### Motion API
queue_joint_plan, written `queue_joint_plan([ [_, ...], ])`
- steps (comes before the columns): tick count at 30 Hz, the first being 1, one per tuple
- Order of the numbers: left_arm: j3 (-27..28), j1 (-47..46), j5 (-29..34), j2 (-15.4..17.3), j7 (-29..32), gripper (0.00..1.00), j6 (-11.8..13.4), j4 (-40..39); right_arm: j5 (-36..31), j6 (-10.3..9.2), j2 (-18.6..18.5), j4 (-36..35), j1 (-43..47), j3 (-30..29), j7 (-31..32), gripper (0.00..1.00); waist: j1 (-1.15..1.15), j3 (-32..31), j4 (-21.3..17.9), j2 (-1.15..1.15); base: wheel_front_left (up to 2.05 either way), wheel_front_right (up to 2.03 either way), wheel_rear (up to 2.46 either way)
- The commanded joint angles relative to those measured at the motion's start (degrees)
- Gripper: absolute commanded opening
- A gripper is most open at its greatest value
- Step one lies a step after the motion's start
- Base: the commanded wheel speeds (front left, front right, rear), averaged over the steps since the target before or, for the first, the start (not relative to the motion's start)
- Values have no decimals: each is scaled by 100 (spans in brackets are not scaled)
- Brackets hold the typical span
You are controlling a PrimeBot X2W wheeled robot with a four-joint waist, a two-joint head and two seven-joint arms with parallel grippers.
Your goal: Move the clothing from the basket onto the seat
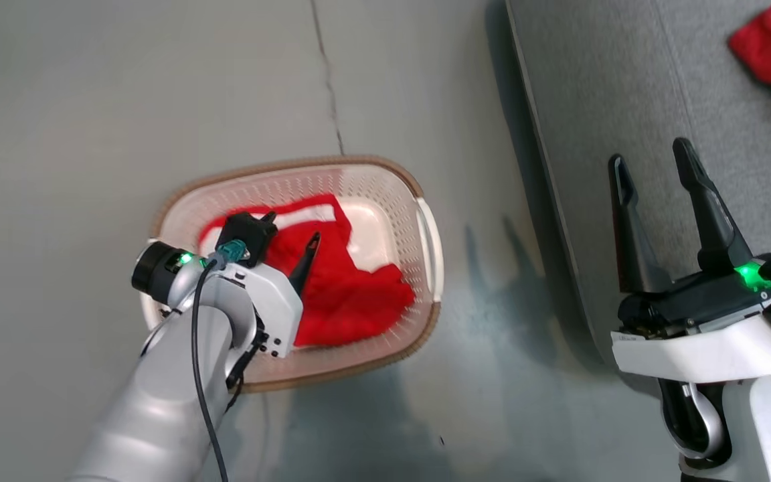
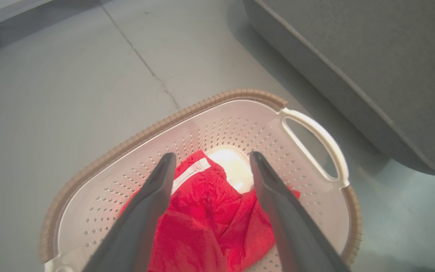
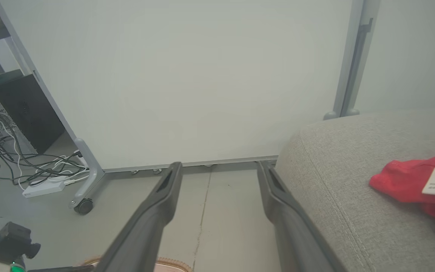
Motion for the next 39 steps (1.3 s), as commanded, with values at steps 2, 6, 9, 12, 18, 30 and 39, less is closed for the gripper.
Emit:
queue_joint_plan([
  [2,-157,-399,50,62,211,100,-76,496,143,6,-14,-5,-200,126,-193,100,0,869,-545,0,0,0,0],
  [6,-306,-671,42,158,368,100,-118,905,240,6,-12,28,-307,277,-344,100,0,1231,-760,0,0,0,0],
  [9,-396,-933,15,312,511,100,-120,1219,365,6,-13,16,-415,449,-470,100,0,1614,-992,0,0,0,0],
  [12,-485,-1155,1,435,603,100,-127,1452,545,6,-12,22,-469,547,-561,100,0,1934,-1167,0,0,0,0],
  [18,-584,-1518,-32,796,686,100,-125,1757,825,6,-10,103,-572,780,-623,100,0,2437,-1502,0,0,0,0],
  [30,-829,-1659,-124,1089,1151,100,-123,2054,1027,6,-12,-220,-343,798,-616,100,0,2660,-1565,0,0,0,0],
  [39,-1008,-1759,2,1155,1233,0,59,2111,1071,6,-13,-277,-316,757,-617,100,0,2659,-1579,0,0,0,0],
])
